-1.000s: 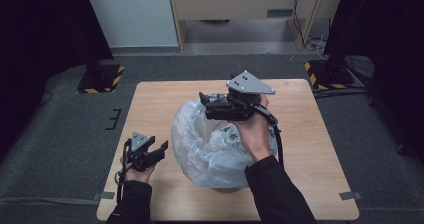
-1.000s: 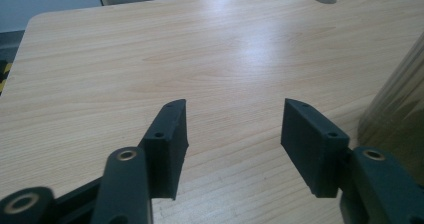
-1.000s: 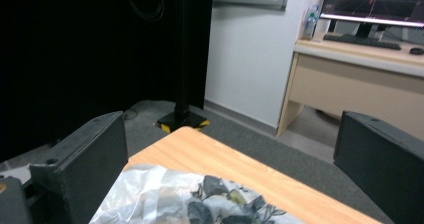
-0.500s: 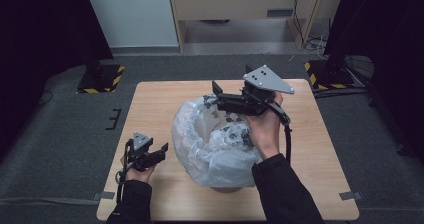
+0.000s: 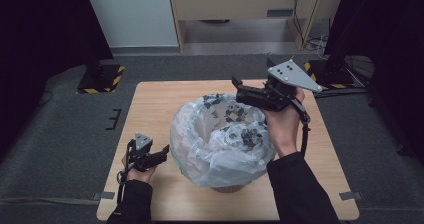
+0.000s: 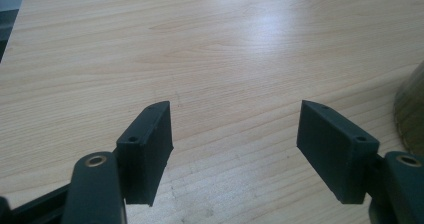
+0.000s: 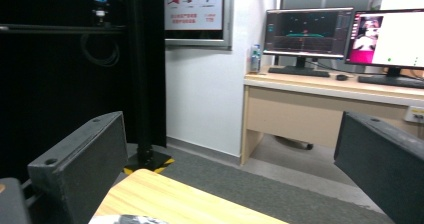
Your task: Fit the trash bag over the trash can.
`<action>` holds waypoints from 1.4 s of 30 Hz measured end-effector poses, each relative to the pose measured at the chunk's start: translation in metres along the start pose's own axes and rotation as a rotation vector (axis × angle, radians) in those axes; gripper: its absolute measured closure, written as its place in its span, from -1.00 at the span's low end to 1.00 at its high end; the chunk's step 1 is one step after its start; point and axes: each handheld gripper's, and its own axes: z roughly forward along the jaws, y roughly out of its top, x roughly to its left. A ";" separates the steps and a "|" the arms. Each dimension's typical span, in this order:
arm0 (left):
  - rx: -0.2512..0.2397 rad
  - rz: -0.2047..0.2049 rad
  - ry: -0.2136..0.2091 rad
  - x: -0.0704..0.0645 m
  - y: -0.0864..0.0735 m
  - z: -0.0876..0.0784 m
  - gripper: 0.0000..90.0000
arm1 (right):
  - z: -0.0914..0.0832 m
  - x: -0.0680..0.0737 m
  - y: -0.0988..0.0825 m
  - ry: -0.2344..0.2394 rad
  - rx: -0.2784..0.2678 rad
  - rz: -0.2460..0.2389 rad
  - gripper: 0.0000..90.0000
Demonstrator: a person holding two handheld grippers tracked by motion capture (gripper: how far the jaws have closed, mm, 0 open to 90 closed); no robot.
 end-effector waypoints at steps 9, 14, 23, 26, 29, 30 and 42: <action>0.011 -0.005 0.002 0.002 -0.001 0.001 -0.39 | -0.014 -0.028 -0.013 -0.062 0.016 -0.001 -0.98; 0.013 -0.002 0.004 0.002 -0.001 0.001 -0.40 | -0.021 -0.043 -0.020 -0.093 0.020 0.009 -0.98; 0.014 0.004 0.005 0.001 -0.001 0.002 -0.41 | -0.034 -0.066 -0.037 -0.142 0.044 0.017 -0.98; 0.014 0.003 0.005 0.001 -0.002 0.002 -0.42 | -0.036 -0.073 -0.044 -0.153 0.057 0.021 -0.99; 0.018 0.003 0.006 0.001 -0.002 0.002 -0.45 | -0.039 -0.079 -0.052 -0.164 0.071 0.035 -0.99; 0.018 0.005 0.007 0.001 -0.002 0.003 -0.46 | -0.040 -0.081 -0.055 -0.167 0.073 0.035 -0.99; 0.015 0.000 0.005 0.001 -0.003 0.002 -0.50 | -0.051 -0.095 -0.098 -0.183 0.140 0.050 -0.99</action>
